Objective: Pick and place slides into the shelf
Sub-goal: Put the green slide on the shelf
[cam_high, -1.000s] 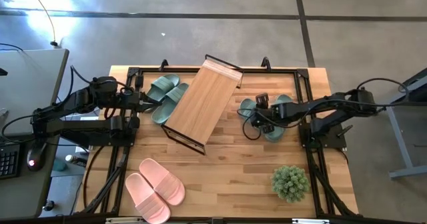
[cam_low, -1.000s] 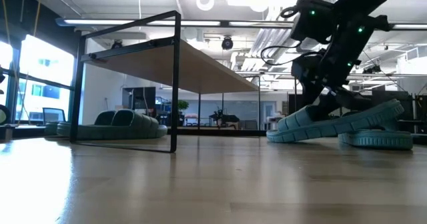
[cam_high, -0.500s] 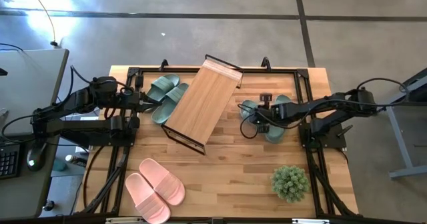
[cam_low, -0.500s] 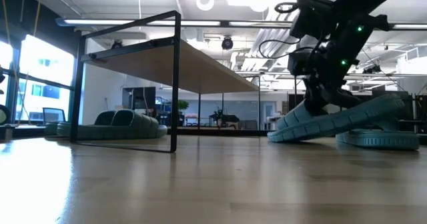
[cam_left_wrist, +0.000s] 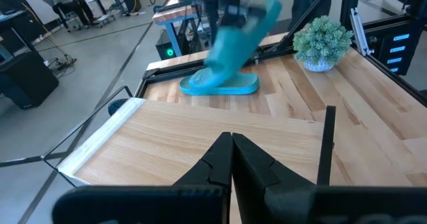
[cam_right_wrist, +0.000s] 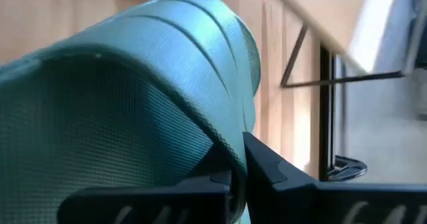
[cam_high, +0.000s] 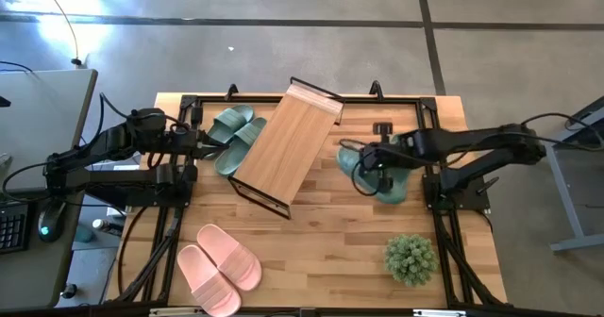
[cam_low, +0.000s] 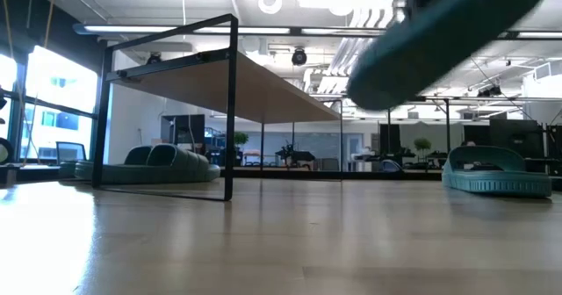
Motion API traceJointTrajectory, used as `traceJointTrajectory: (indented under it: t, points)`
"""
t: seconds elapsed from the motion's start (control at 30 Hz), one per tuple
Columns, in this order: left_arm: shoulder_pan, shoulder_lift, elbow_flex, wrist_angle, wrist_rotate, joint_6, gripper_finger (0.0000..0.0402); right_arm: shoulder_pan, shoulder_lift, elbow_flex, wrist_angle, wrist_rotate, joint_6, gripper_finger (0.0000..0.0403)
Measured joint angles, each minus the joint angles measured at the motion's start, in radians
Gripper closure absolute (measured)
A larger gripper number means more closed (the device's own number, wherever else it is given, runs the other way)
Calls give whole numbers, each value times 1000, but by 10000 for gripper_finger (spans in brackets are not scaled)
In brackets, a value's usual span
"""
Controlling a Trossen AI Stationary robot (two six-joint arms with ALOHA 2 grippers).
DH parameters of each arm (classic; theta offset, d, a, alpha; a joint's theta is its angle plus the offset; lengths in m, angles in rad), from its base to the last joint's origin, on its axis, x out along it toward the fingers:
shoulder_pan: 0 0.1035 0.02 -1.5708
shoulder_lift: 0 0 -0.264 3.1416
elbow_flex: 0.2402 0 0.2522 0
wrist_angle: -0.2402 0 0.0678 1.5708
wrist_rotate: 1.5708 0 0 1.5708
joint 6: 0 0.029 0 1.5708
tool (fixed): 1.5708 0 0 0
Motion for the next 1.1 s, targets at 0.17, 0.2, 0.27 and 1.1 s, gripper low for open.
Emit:
traceJointTrajectory:
  t: [0.17, 0.2, 0.27, 1.1]
  points:
    - [0, 0, 0, 0, 0, 1, 401, 49, 0, 262, -1, 24, -50, 402]
    - [0, 0, 0, 0, 0, 1, 401, 57, 0, 308, 44, 50, -92, 402]
    - [0, 0, 0, 1, 0, 1, 401, 62, 0, 382, 159, 93, -190, 402]
    - [0, 0, 0, 1, 0, 2, 401, -184, 646, 707, 559, -72, -984, 403]
